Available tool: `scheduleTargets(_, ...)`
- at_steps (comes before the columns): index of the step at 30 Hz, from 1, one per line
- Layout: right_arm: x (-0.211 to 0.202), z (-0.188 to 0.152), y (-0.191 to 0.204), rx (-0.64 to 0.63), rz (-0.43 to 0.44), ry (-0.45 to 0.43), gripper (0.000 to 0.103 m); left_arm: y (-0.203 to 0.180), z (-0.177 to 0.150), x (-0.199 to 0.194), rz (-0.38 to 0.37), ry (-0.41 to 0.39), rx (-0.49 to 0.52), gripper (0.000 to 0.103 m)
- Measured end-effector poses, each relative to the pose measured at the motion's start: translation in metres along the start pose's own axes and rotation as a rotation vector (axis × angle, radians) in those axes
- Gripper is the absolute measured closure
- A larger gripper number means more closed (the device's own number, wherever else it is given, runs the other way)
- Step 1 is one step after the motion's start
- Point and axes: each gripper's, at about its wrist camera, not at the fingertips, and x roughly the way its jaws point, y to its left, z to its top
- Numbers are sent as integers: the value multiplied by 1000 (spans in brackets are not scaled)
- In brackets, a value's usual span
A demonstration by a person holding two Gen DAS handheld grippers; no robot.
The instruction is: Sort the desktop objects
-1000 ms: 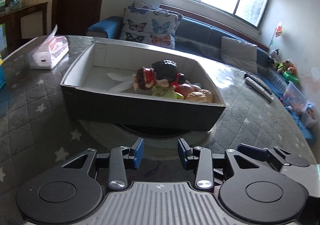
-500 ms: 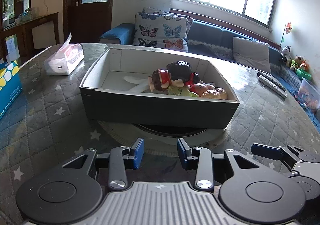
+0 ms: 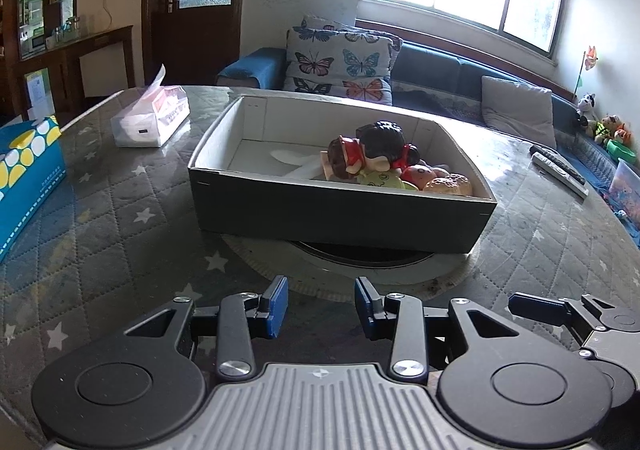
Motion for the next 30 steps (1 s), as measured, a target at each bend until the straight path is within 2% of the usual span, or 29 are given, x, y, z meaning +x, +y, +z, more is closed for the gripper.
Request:
scheduleTargets(22,10,2,2,16,21,20,0,-1,-2,10,18,42,7,64)
scheduleTargets(30,-1,-1,4,17,34,-3,0,-5,-7,2,52,50,11,64)
